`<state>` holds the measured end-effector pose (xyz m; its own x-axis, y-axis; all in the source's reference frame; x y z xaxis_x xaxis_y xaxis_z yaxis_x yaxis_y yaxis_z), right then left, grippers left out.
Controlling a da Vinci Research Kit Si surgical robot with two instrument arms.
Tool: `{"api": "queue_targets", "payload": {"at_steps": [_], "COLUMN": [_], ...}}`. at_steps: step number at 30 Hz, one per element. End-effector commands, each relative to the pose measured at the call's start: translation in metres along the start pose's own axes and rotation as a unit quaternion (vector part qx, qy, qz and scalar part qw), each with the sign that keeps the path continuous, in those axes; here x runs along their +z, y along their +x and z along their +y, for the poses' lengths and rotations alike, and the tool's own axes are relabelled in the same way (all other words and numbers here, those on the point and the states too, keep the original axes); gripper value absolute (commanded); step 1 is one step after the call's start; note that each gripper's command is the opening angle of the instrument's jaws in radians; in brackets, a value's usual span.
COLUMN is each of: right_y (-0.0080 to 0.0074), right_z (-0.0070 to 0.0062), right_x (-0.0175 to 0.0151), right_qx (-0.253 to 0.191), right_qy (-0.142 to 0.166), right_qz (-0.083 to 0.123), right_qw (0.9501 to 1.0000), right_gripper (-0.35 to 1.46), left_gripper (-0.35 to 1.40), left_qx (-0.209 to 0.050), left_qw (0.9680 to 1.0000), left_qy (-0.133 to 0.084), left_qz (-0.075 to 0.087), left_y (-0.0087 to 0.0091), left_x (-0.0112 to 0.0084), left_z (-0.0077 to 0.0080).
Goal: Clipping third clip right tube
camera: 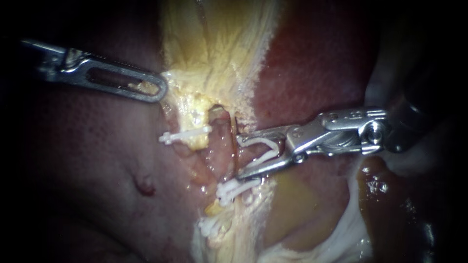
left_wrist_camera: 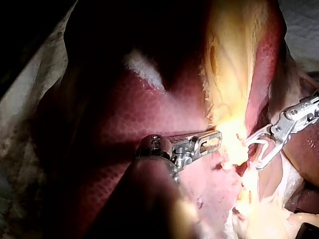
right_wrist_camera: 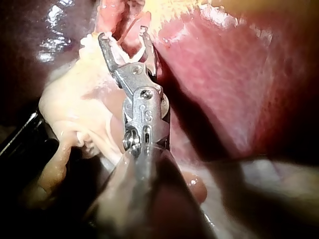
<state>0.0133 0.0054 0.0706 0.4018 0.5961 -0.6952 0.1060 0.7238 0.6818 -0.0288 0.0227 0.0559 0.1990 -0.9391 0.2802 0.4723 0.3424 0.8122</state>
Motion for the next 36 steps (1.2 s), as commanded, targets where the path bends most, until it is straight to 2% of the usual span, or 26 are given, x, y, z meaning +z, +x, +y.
{"api": "queue_targets", "payload": {"at_steps": [1, 7, 11, 16, 21, 26, 36], "right_y": [0.0000, 0.0004, 0.0006, 0.0008, 0.0009, 0.0011, 0.0013], "right_z": [0.0000, 0.0004, 0.0006, 0.0008, 0.0008, 0.0008, 0.0005], "right_x": [0.0001, 0.0011, 0.0016, 0.0021, 0.0022, 0.0020, 0.0018], "right_qx": [0.003, 0.010, 0.023, 0.062, 0.086, 0.098, 0.102], "right_qy": [0.000, 0.001, 0.008, 0.034, 0.060, 0.079, 0.087], "right_qz": [0.002, 0.017, 0.038, 0.083, 0.113, 0.126, 0.136], "right_qw": [1.0000, 0.9998, 0.9990, 0.9941, 0.9882, 0.9839, 0.9816], "right_gripper": [0.50, 0.50, 0.50, 0.50, 0.50, 0.50, 0.50], "left_gripper": [-0.35, -0.35, -0.35, -0.35, -0.35, -0.35, -0.35], "left_qx": [0.000, 0.000, 0.000, 0.000, 0.000, 0.000, 0.000], "left_qw": [1.0000, 1.0000, 1.0000, 1.0000, 1.0000, 1.0000, 1.0000], "left_qy": [0.000, 0.000, 0.000, 0.001, 0.001, 0.001, 0.001], "left_qz": [0.000, 0.000, 0.000, -0.001, -0.001, -0.001, -0.001], "left_y": [0.0000, 0.0000, 0.0000, 0.0000, 0.0000, 0.0000, 0.0000], "left_x": [0.0000, 0.0001, 0.0001, 0.0001, 0.0001, 0.0001, 0.0000], "left_z": [0.0000, 0.0000, 0.0000, 0.0001, 0.0002, 0.0002, 0.0003]}}
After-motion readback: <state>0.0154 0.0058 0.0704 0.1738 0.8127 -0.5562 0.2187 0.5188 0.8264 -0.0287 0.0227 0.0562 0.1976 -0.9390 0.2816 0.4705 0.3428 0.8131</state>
